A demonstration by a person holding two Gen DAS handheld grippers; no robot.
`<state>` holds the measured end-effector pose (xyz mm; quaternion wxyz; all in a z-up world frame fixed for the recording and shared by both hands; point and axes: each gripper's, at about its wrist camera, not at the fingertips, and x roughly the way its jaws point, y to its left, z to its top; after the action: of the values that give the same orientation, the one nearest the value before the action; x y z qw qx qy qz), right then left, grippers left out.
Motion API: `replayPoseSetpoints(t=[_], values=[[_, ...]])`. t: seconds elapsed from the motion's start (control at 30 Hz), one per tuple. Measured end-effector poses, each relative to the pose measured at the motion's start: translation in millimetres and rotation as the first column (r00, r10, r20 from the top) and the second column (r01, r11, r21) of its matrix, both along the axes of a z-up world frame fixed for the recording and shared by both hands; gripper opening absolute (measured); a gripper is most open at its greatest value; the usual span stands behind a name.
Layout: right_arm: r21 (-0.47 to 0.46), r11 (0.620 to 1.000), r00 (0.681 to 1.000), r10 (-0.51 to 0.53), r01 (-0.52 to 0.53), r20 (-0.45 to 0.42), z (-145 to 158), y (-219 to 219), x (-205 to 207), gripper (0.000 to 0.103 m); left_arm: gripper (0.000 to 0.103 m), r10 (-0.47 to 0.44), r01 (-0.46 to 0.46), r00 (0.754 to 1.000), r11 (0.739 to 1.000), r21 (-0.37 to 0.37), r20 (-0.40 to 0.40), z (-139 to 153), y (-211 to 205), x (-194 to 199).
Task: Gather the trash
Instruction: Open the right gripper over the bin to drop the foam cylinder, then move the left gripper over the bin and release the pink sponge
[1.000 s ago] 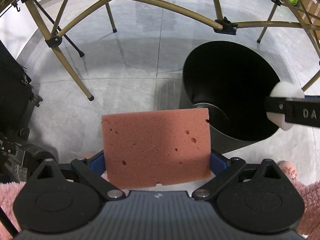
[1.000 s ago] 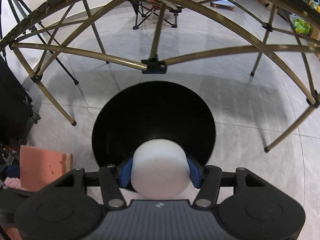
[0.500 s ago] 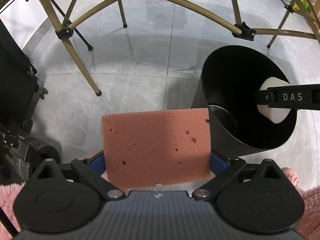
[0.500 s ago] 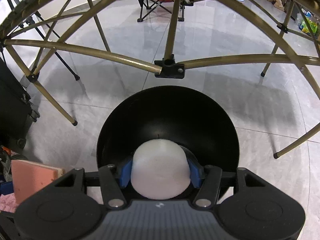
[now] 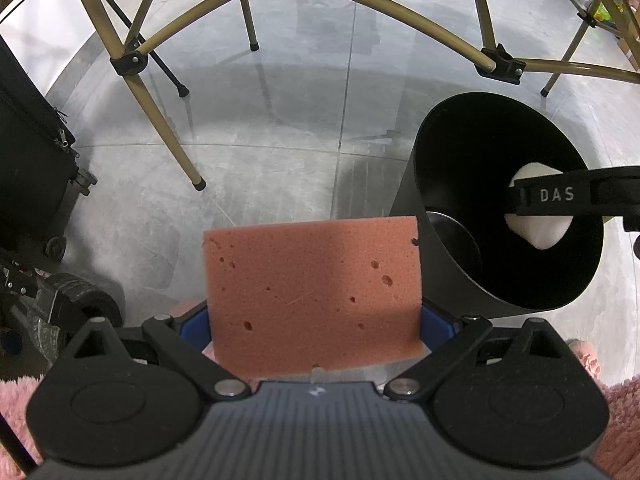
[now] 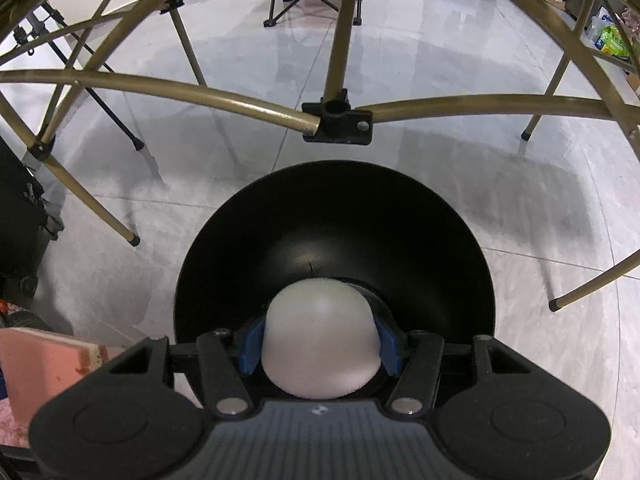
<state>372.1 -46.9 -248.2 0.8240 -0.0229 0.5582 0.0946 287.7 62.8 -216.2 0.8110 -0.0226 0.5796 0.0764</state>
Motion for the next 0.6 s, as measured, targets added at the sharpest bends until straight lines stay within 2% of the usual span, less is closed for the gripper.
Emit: replayPoseSetpoints(t=[0.3,0.37,0.4,0.43,0.6], values=[[-0.001,1.000,1.000,0.012,-0.012,-0.006,-2.2,4.0,3.8,0.058,0.100,-0.011,0.011,1.000,1.000,-0.008,-0.003,-1.1,-1.7,0.8],[-0.007,1.000,1.000,0.012,-0.012,-0.005,-2.3,5.2,3.8,0.070,0.100,-0.010,0.010,1.000,1.000,-0.007,-0.003,-1.4,-1.6,0.9],[-0.011,1.000,1.000,0.009,-0.009,-0.005,-3.1,4.1,4.1,0.090,0.100,-0.009,0.009,1.000,1.000,-0.008,-0.003,-1.6,-1.2,1.1],[-0.013,1.000,1.000,0.004,-0.005,-0.002,-3.0,3.3,4.6,0.103,0.100,-0.010,0.010,1.000,1.000,-0.007,-0.002,-1.5,-1.4,1.0],[-0.011,1.000,1.000,-0.008,0.008,-0.018,-3.7,2.2,6.5,0.103,0.100,-0.012,0.012,1.000,1.000,-0.008,0.000,-1.3,-1.1,0.7]])
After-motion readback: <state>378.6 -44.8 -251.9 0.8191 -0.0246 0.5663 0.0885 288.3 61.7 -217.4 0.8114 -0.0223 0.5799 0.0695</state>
